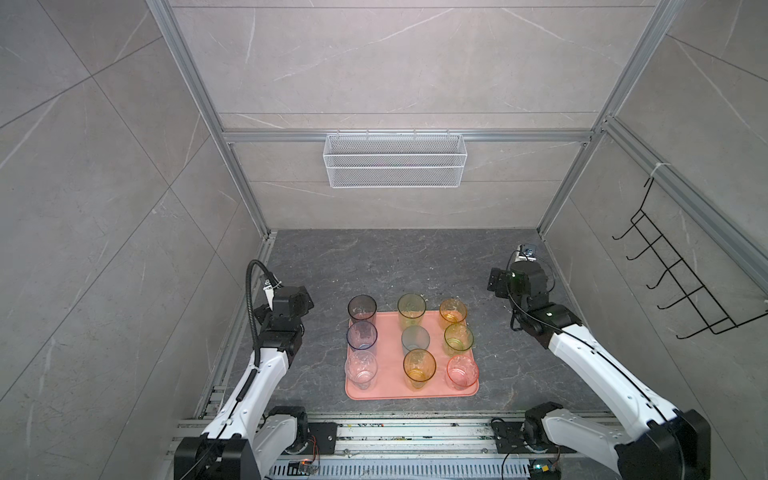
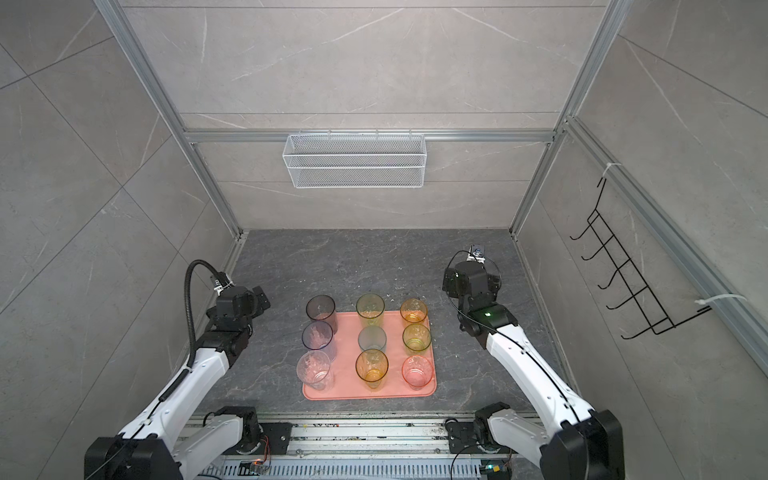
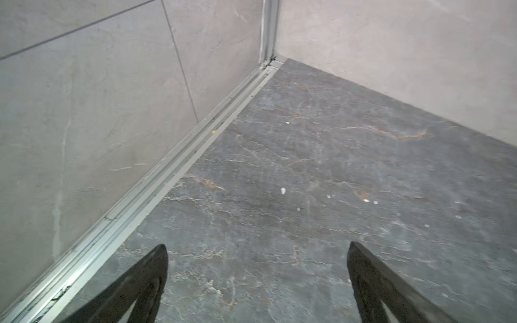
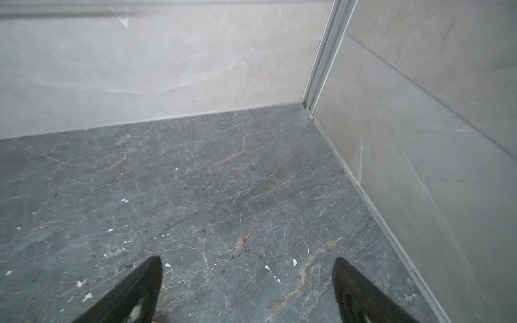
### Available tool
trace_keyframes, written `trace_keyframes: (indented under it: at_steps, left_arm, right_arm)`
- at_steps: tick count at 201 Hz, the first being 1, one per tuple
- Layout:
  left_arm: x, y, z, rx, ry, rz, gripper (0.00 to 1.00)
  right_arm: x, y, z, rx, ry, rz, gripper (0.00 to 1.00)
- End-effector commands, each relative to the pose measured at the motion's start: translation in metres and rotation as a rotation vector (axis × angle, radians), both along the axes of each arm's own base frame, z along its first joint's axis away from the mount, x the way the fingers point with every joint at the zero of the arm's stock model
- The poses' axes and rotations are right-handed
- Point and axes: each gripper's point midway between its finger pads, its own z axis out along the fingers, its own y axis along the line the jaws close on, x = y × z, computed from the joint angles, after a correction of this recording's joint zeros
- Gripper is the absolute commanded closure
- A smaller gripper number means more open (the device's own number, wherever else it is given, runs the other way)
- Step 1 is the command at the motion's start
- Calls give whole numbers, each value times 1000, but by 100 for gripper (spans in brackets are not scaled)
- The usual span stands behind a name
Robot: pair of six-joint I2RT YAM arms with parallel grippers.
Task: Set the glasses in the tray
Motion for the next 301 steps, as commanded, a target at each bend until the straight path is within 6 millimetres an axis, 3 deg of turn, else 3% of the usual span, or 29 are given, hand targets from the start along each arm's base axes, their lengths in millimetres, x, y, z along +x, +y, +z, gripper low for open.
trace_keyframes:
  at_steps: [1, 50, 90, 124, 181, 213, 272, 301]
  left_arm:
    - [8, 25, 19, 156, -126, 113, 0]
    - [0, 36, -15, 218, -87, 169, 0]
    - [17, 21, -45, 193, -47, 68, 0]
    - [29, 9, -49, 193, -85, -32, 0]
    - [55, -17, -65, 171, -39, -221, 0]
    - [48, -27, -69, 143, -103, -301, 0]
    - [53, -17, -78, 116, -71, -268, 0]
    - [53, -17, -78, 119, -74, -266, 0]
  right_arm:
    - [20, 0, -14, 18, -85, 12, 1]
    - [39, -27, -61, -93, -103, -81, 0]
    - [44, -28, -64, -98, -168, -44, 0]
    - [31, -35, -69, -120, -126, -66, 0]
    - [21, -20, -73, -97, -129, 47, 1]
    - [18, -20, -85, -86, -98, 47, 1]
    - [19, -4, -119, -80, -114, 147, 1]
    - [17, 0, -119, -72, -129, 172, 1]
